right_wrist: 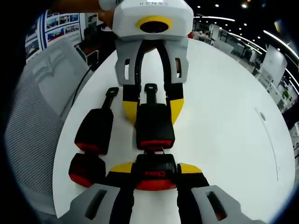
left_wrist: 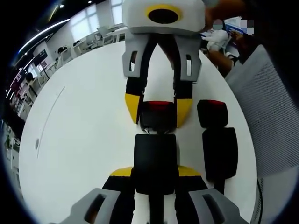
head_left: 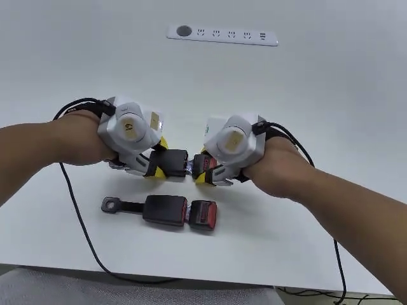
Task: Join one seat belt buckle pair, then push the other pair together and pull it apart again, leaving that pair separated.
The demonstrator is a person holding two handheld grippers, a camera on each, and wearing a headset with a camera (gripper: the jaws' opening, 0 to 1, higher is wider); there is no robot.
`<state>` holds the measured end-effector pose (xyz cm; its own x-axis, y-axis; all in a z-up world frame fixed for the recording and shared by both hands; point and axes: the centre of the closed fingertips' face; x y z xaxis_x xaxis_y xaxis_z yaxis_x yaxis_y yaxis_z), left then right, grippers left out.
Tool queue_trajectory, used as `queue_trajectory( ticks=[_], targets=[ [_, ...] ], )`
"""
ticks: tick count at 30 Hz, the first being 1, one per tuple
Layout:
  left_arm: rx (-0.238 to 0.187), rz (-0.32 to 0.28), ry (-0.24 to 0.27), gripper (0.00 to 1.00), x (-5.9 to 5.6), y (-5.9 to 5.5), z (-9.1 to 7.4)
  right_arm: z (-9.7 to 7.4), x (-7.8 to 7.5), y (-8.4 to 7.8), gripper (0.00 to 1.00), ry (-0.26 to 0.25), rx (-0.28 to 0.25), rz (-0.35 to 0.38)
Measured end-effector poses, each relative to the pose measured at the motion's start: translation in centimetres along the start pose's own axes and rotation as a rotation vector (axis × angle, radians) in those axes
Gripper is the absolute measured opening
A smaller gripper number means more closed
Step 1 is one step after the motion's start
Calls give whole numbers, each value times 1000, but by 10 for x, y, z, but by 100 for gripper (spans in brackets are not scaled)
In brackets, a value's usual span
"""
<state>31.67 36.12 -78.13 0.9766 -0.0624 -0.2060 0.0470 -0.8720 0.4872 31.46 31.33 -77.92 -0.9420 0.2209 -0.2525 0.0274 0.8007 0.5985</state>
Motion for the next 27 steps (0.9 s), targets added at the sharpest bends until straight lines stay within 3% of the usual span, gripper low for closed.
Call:
queue_trajectory(
  ticks=[7,18,27],
  targets=[
    [2,4,2,32,2,-3,0,1,2,0,30,14,-8,-8],
    [14,3,1,31,-1,1,0,2,1,0,30,9,1,-21],
    [-3,-3,-5,32,-2,2,1,-2,-2,-4,31,10,2,-27]
  ],
)
Point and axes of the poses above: the centre of the closed fingertips' face, and the gripper's own axes: z roughly forward along the fingers, x roughly to its left, y roughly out of its top, and after that the axes turned 15 degrees about -y, right-handed
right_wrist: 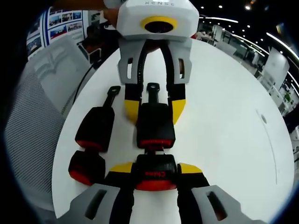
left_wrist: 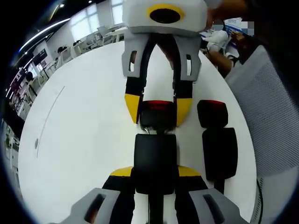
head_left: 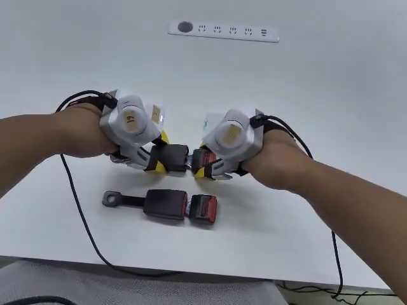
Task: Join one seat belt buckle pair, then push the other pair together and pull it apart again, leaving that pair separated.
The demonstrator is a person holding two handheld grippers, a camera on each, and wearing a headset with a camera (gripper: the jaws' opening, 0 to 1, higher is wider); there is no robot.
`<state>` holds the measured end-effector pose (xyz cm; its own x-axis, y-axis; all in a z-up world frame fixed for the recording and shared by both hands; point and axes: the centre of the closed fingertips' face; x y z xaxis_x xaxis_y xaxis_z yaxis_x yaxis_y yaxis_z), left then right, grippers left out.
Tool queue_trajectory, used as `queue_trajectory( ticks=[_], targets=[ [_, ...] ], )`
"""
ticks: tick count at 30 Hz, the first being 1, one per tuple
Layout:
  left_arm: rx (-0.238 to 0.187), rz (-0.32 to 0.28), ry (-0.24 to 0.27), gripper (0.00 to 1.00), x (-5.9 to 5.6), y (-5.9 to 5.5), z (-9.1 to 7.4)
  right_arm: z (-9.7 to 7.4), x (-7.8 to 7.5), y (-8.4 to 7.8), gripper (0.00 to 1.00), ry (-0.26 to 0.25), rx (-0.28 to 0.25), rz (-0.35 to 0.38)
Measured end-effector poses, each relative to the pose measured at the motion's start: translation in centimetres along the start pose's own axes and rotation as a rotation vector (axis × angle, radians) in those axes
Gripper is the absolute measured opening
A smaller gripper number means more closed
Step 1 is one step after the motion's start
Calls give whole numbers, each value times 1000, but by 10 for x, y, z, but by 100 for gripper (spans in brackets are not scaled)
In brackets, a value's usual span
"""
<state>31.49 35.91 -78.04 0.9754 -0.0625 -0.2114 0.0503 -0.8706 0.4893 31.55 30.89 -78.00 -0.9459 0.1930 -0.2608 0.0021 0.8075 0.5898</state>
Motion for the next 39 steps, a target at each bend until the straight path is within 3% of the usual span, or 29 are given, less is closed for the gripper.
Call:
queue_trajectory(
  ticks=[10,27,35,36,37,38,39],
  targets=[
    [2,-1,-5,32,-1,1,0,-11,-1,-13,31,2,4,4],
    [21,-8,-5,33,0,1,0,-53,-16,-80,33,-28,71,10],
    [32,-8,-1,34,1,0,0,-62,-17,-93,33,-33,94,47],
    [36,-3,0,34,1,0,0,-63,-18,-94,35,-47,99,38],
    [60,74,40,38,7,4,-3,-63,-21,-94,38,-65,105,23],
    [64,88,77,43,11,5,-6,-65,-22,-94,43,-91,123,23],
    [57,40,55,44,9,1,-5,-66,-21,-94,49,-92,127,23]
  ],
)
Point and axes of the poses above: the centre of the closed fingertips' face, and the gripper's own axes: z roughly forward along the fingers, x roughly to its left, y roughly out of its top, and after that the axes turned 15 degrees about -y, right-handed
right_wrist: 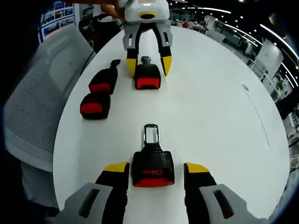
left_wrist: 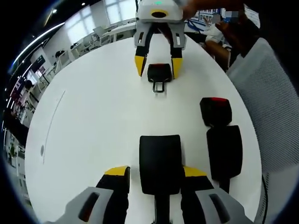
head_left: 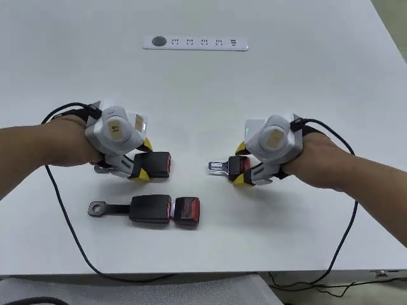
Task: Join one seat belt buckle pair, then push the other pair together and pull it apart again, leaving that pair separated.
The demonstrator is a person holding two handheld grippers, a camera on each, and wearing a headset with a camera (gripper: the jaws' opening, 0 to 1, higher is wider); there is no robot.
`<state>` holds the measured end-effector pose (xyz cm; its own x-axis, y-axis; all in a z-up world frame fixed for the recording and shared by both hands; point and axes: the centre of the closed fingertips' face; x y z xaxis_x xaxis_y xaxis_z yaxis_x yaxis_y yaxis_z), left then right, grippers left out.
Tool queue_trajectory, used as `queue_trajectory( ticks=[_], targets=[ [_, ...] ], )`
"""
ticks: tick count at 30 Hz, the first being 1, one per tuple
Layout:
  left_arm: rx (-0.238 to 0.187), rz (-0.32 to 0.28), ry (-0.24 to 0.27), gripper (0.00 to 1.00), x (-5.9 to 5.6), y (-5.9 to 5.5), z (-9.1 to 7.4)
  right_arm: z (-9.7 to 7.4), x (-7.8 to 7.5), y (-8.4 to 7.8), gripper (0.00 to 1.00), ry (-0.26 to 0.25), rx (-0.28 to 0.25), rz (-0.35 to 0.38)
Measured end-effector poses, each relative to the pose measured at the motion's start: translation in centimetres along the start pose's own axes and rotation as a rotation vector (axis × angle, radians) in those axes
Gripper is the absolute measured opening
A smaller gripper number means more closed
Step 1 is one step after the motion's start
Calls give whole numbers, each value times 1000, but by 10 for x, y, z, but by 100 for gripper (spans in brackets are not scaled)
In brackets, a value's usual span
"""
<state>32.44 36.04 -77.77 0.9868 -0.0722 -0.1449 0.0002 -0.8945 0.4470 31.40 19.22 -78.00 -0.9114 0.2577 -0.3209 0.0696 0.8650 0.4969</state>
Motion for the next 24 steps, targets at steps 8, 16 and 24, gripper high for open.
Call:
queue_trajectory(
  ticks=[8,16,24],
  targets=[
    [-11,4,7,56,-11,-3,-3,-22,-4,14,46,-34,-27,38],
    [-161,-115,141,60,-23,6,-38,-49,11,26,53,-80,-65,143],
    [-226,-210,198,72,-68,-22,-47,-68,31,28,68,-137,-99,251]
  ],
)
Point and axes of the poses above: the centre of the closed fingertips' face, and the gripper's own axes: z roughly forward along the fingers, x roughly to its left, y roughly out of its top, and after that the axes turned 15 degrees about -y, right-handed
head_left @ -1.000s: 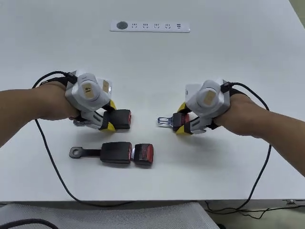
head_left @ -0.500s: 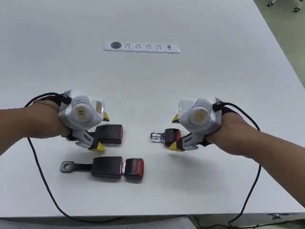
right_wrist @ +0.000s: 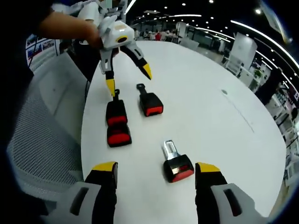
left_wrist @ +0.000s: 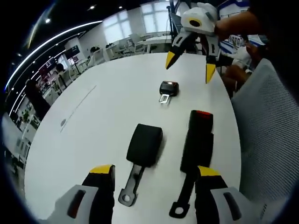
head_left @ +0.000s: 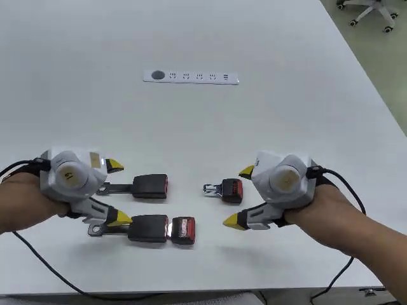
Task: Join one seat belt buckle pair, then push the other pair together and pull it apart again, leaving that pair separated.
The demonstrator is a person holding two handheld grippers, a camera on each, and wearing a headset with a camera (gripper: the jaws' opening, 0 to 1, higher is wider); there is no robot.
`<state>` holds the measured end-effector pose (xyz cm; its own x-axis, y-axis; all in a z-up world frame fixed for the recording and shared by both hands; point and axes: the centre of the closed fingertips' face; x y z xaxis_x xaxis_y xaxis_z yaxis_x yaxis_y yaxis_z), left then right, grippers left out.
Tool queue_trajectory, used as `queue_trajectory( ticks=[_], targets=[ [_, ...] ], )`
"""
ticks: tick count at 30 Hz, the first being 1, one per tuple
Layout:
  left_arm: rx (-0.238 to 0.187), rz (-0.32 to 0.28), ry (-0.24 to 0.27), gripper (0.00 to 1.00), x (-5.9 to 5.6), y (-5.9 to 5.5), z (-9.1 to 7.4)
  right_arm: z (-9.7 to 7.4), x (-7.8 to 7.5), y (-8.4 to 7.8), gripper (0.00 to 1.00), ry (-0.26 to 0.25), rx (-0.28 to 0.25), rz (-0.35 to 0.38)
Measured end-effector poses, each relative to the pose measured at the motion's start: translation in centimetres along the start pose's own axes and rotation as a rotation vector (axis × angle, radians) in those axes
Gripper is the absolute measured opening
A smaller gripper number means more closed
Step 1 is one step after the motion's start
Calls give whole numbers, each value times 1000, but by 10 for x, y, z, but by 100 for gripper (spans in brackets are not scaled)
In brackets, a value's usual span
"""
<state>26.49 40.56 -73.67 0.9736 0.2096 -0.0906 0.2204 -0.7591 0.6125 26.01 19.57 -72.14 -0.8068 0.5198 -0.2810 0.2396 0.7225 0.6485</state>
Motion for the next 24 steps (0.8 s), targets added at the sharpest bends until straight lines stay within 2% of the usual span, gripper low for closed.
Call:
queue_trajectory(
  ticks=[2,4,6,11,12,15,17,20,24],
  targets=[
    [-8,-28,10,77,-11,-10,-3,-5,3,-5,70,-10,3,23],
    [-12,-62,33,81,-15,-24,-9,-6,6,-12,73,-20,8,42],
    [-39,-119,70,84,-16,-33,-17,-11,8,-17,76,-36,10,59],
    [-51,-170,104,92,-21,-47,-30,-19,11,-26,85,-60,3,102],
    [-65,-190,107,95,-22,-48,-34,-20,11,-27,87,-64,3,109],
    [-79,-224,137,98,-16,-60,-43,-22,14,-32,94,-77,-5,123],
    [-93,-236,136,100,-15,-64,-48,-22,15,-34,99,-89,-11,127],
    [-109,-247,148,100,-12,-70,-54,-20,16,-37,99,-95,-7,142],
    [-131,-237,134,100,-19,-67,-51,-22,16,-30,99,-111,-44,160]
  ],
)
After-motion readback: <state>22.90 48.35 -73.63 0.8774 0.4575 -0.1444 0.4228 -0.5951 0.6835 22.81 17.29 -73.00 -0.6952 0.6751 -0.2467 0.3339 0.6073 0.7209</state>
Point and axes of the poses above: the centre of the closed fingertips' face, and the gripper's own axes: z roughly forward along the fingers, x roughly to its left, y roughly out of its top, and after that the axes turned 15 degrees about -y, right-handed
